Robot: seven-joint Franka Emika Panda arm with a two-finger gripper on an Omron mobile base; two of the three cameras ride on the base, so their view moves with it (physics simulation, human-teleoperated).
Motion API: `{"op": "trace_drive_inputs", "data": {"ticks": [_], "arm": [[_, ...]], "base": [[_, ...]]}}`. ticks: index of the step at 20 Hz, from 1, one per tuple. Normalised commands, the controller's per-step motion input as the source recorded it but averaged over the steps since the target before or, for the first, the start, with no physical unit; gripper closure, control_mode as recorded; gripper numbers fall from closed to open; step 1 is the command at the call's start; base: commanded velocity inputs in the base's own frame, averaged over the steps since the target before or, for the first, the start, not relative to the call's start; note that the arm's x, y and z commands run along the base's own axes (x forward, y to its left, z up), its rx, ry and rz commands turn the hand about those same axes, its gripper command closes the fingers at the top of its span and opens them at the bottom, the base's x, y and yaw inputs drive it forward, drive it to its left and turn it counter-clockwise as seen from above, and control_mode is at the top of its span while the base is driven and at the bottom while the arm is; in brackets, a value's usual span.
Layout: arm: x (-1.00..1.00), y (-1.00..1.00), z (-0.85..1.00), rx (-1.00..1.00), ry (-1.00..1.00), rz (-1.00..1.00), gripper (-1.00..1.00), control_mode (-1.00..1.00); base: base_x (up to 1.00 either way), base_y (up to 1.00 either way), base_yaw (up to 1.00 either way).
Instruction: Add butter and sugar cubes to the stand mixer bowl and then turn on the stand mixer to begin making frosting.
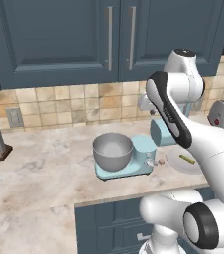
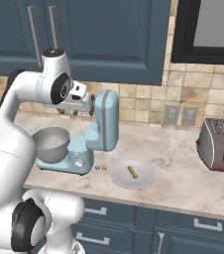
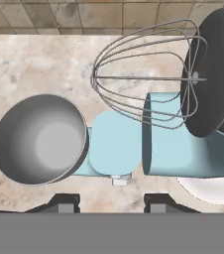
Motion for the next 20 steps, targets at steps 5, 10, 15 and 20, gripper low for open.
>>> {"op": "trace_drive_inputs", "data": {"ticks": [5, 10, 15, 20], "arm": [[0.00, 0.00, 0.00, 0.00, 0.00, 0.00, -1.00, 1.00], [0.00, 0.00, 0.00, 0.00, 0.00, 0.00, -1.00, 1.00], [0.00, 0.00, 0.00, 0.00, 0.00, 0.00, -1.00, 1.00], [0.00, 0.00, 0.00, 0.00, 0.00, 0.00, -1.00, 1.00]], "base": [[0.00, 0.00, 0.00], [-0.28, 0.00, 0.00], [-0.46, 0.00, 0.00], [-0.32, 0.00, 0.00]]}}
